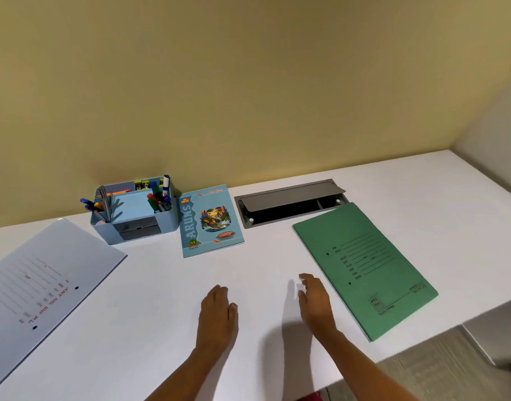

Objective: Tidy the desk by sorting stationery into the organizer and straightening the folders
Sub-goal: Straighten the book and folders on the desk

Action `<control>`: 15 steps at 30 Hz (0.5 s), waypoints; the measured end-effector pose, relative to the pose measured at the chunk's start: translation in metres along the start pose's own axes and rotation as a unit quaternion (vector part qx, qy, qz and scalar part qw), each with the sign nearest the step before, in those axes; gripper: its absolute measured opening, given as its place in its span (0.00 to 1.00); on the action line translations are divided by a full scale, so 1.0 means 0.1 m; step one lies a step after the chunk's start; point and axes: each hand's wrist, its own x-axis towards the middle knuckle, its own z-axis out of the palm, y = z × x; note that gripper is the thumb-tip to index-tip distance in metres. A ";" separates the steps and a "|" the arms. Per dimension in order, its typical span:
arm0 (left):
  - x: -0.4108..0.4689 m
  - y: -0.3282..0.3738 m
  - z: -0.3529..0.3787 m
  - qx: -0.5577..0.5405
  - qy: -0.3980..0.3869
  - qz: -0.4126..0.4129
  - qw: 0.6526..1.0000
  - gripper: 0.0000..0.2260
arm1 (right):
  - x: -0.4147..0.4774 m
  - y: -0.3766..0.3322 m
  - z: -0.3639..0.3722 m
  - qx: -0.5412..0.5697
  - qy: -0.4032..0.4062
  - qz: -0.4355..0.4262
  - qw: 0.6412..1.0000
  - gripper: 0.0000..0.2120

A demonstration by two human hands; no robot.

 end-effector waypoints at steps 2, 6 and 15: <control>0.02 0.17 0.07 -0.013 -0.002 0.010 1.000 0.15 | 0.06 0.10 -0.14 0.007 0.026 0.021 0.999 0.16; 0.15 0.58 0.32 -0.051 -0.016 0.007 0.999 0.17 | 0.29 0.40 -0.45 0.010 0.083 0.055 0.995 0.15; 0.42 1.71 1.19 -0.101 -0.045 -0.075 0.991 0.15 | 1.00 1.36 -1.30 -0.081 0.089 0.120 0.985 0.23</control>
